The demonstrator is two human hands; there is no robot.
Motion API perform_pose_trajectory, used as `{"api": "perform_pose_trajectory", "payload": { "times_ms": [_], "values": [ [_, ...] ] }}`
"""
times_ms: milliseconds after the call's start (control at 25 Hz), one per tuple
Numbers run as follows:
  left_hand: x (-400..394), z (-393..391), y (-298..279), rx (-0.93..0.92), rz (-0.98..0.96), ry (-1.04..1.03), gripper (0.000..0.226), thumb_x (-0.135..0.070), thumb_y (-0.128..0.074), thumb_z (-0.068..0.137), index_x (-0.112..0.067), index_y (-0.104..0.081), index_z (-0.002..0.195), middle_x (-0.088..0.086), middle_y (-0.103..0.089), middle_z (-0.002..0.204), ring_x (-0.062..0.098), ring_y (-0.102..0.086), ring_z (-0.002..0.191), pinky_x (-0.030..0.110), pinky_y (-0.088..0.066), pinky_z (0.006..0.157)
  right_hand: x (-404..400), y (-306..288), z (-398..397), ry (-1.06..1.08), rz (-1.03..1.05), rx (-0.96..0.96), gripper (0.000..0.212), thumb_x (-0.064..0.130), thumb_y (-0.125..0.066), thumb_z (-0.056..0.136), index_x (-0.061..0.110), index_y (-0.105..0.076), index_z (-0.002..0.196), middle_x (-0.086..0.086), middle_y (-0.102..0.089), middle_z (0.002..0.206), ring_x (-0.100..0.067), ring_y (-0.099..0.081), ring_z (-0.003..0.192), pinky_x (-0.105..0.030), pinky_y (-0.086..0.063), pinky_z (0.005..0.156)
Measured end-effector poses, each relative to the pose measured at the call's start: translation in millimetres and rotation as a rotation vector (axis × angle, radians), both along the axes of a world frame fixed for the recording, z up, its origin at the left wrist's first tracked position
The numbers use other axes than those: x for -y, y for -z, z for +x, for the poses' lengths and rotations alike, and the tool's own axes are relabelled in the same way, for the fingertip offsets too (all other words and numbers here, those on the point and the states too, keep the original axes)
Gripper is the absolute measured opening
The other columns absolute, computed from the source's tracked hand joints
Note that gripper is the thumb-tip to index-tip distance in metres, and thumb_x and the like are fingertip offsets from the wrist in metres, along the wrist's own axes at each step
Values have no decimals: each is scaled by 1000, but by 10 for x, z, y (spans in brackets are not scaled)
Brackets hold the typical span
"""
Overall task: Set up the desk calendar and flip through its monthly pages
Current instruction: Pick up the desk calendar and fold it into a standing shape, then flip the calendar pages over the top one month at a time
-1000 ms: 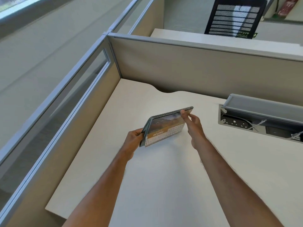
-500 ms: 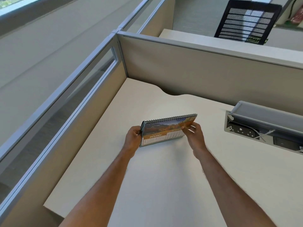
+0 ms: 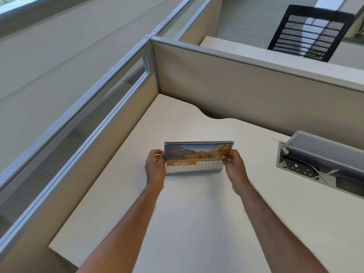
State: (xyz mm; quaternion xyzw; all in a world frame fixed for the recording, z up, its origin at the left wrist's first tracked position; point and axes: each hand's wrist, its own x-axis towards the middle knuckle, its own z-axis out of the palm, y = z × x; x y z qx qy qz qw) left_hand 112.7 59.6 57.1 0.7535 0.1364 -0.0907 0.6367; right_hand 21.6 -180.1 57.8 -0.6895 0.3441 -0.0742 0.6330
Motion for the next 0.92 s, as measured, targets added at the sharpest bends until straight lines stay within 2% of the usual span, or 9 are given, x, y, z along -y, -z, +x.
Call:
{"api": "perform_pose_trajectory", "payload": {
  "times_ms": [80, 160, 360, 480, 600, 720, 920],
  "values": [
    [0, 54, -22, 59, -16, 38, 26, -11, -38, 110, -26, -59, 110, 13, -71, 110, 26, -75, 93, 37, -65, 70, -27, -30, 139, -19, -22, 4, 17, 12, -56, 103, 28, -59, 106, 4, -73, 110, -7, -65, 98, -12, -47, 67],
    [17, 188, -89, 148, -32, 53, 29, -15, -33, 112, -27, -55, 127, 10, -70, 117, 22, -74, 99, 31, -65, 73, -48, -76, 347, -51, -53, 14, 14, 14, -56, 103, 26, -57, 108, 2, -72, 113, -10, -66, 103, -20, -48, 73],
    [57, 818, -298, 339, -63, 65, 35, -26, -38, 113, -31, -51, 145, 3, -65, 124, 17, -72, 106, 25, -65, 79, -13, -231, 1072, -132, -63, 84, 19, 11, -57, 101, 21, -52, 116, -2, -69, 124, -17, -63, 112, -24, -46, 82],
    [60, 1284, -307, 371, -24, -20, 33, -30, -46, 111, -19, -67, 133, 4, -74, 106, 15, -74, 92, 18, -62, 68, 36, -215, 1506, -183, -50, 76, 25, 7, -56, 101, 17, -50, 123, -3, -67, 126, -16, -59, 112, -23, -43, 83],
    [36, 1681, -265, 368, -3, -92, 29, -30, -58, 106, -12, -77, 120, -5, -76, 87, 7, -74, 76, 15, -58, 59, 54, -124, 1818, -206, -40, 64, 27, 9, -57, 102, 13, -49, 127, -3, -65, 130, -16, -57, 117, -26, -42, 93],
    [3, 1969, -174, 353, -34, -103, 25, -30, -65, 102, -16, -77, 119, -3, -79, 92, 7, -77, 82, 31, -66, 72, 60, -21, 2044, -235, -34, 65, 31, 9, -56, 102, 16, -49, 132, -1, -65, 134, -16, -58, 123, -29, -43, 100],
    [13, 2176, -24, 324, -106, -101, 25, -27, -68, 100, -13, -77, 118, 11, -78, 110, 26, -75, 106, 51, -62, 92, 99, 92, 2227, -241, -44, 93, 42, -1, -50, 102, 16, -48, 140, 2, -64, 132, -13, -58, 122, -23, -45, 94]
  ]
}}
